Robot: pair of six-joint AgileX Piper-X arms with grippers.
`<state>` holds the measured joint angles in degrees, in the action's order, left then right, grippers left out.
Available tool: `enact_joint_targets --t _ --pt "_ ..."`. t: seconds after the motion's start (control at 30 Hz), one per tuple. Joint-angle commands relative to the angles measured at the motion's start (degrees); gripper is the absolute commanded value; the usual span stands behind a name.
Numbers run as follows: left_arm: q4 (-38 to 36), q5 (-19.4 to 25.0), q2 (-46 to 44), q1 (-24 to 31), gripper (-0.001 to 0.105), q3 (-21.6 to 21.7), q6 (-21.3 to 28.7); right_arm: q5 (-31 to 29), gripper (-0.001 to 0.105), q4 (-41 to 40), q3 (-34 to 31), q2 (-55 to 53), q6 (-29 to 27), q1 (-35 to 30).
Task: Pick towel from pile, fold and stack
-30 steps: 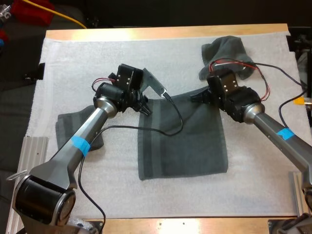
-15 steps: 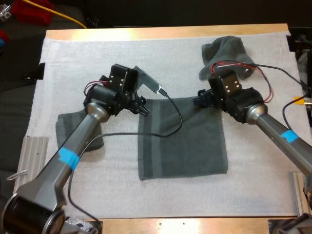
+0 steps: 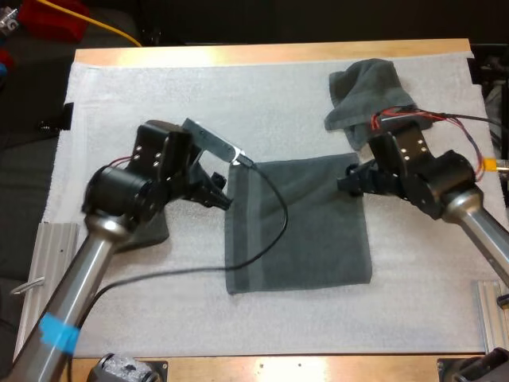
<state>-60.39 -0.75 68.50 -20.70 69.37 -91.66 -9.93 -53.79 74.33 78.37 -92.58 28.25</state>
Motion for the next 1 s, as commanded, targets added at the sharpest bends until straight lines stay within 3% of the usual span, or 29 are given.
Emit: enact_joint_targets --t 0.0,0.4,0.63,0.83,0.97 --pt "-1.5 -1.9 -1.6 -0.3 0.065 0.2 -1.6 1.1 0.078 -2.3 0.0 -1.7 -0.1 0.0" --pt "-12.6 -6.4 -13.1 -0.3 0.065 0.2 -6.2 7.7 0.078 -14.2 0.0 -12.9 1.5 0.0" --pt "-17.9 -12.1 -17.4 -0.3 0.065 0.2 -7.5 9.0 0.078 -20.2 0.0 -18.2 1.9 0.0" --pt "-23.4 -12.6 -20.3 -0.3 0.065 0.2 -7.5 13.1 0.078 -23.9 0.0 -23.2 4.2 0.0" --pt "-26.2 -17.2 -22.5 -0.3 0.065 0.2 -8.7 15.2 0.078 -26.1 0.0 -25.8 5.5 0.0"
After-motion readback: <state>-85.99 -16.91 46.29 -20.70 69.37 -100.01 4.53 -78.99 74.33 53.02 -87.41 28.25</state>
